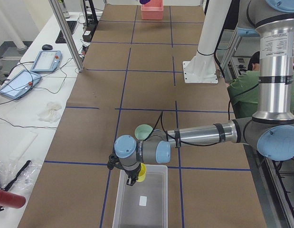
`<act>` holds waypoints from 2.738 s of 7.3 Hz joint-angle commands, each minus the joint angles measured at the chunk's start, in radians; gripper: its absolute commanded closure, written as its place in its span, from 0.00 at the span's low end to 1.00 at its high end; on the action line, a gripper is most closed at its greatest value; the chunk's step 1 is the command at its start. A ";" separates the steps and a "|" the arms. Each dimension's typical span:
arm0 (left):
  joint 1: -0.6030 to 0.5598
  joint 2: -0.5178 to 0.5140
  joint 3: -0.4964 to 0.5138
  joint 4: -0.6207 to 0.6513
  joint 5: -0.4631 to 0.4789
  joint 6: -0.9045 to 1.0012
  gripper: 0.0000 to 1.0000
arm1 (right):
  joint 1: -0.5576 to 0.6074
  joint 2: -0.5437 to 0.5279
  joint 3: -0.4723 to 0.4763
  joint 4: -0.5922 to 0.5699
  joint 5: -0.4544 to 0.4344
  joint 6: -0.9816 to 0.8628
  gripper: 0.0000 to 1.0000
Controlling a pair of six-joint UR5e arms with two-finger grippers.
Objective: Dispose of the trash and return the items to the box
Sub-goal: 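Lift the purple cloth with the right gripper while the left drops the cup, then reach the left gripper to the pale green bowl and grasp its rim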
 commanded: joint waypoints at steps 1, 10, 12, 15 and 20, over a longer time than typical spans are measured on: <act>0.002 0.000 0.022 -0.008 -0.032 0.000 0.61 | 0.023 -0.014 -0.007 0.000 -0.019 -0.038 1.00; 0.158 -0.089 -0.276 -0.048 -0.035 -0.398 0.00 | 0.104 -0.008 -0.243 0.015 -0.065 -0.300 1.00; 0.232 -0.019 -0.274 -0.249 -0.035 -0.562 0.01 | 0.129 -0.009 -0.347 0.116 -0.057 -0.311 1.00; 0.396 0.128 -0.229 -0.656 0.007 -0.880 0.04 | 0.135 -0.009 -0.462 0.222 -0.031 -0.308 1.00; 0.514 0.123 -0.125 -0.739 0.058 -0.988 0.22 | 0.138 -0.011 -0.506 0.231 -0.002 -0.307 1.00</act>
